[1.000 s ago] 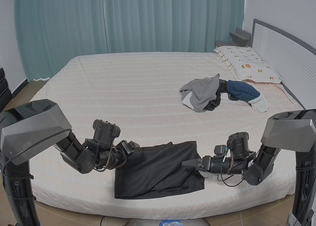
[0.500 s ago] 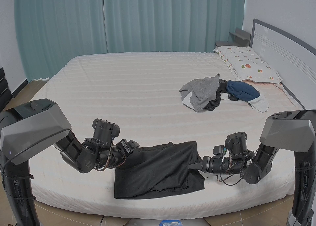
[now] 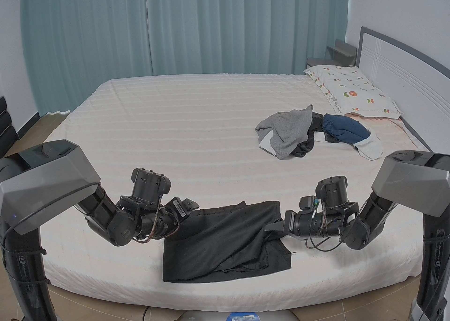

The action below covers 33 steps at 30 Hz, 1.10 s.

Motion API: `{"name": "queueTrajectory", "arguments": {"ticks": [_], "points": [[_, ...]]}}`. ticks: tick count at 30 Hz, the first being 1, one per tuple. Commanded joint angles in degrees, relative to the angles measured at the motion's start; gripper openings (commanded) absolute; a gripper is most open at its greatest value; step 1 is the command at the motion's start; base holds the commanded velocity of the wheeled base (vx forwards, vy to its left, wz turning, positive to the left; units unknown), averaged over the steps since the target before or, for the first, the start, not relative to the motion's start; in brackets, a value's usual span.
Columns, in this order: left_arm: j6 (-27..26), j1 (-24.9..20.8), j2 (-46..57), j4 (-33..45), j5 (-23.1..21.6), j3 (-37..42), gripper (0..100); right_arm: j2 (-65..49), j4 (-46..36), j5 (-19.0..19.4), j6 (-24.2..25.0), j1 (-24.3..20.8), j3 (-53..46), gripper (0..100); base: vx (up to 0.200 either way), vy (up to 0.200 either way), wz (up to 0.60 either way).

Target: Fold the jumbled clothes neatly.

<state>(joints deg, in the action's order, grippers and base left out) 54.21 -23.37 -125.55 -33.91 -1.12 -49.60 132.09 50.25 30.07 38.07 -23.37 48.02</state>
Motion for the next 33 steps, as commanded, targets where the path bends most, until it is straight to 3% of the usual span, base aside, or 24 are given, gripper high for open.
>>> {"name": "queueTrajectory", "arguments": {"ticks": [1, 8, 25, 26, 33], "points": [[0.0, 0.0, 0.0, 0.0, 0.1, 0.0, 100, -0.6, -3.3, 0.0, 0.1, -0.8, 4.9, 0, 0.0, 0.0, 0.0], [0.1, 0.0, -0.1, -0.1, 0.1, -0.1, 100, 2.7, -11.1, -3.3, 0.1, -3.3, 15.8, 0, 0.0, 0.0, 0.0], [0.1, 0.0, -0.6, -0.1, 0.1, -0.3, 100, 11.4, -11.5, -10.7, 0.1, -4.1, 28.0, 0, 0.0, 0.0, 0.0], [0.1, 0.0, -0.6, -0.1, 0.1, -0.3, 100, 11.3, -11.5, -10.7, 0.1, -4.1, 28.0, 100, 0.0, 0.0, 0.0], [0.1, 0.1, -0.6, -0.1, 0.1, -0.4, 100, 6.3, -10.2, -10.5, 0.9, -3.4, 23.1, 100, 0.0, 0.0, 0.0]]}}
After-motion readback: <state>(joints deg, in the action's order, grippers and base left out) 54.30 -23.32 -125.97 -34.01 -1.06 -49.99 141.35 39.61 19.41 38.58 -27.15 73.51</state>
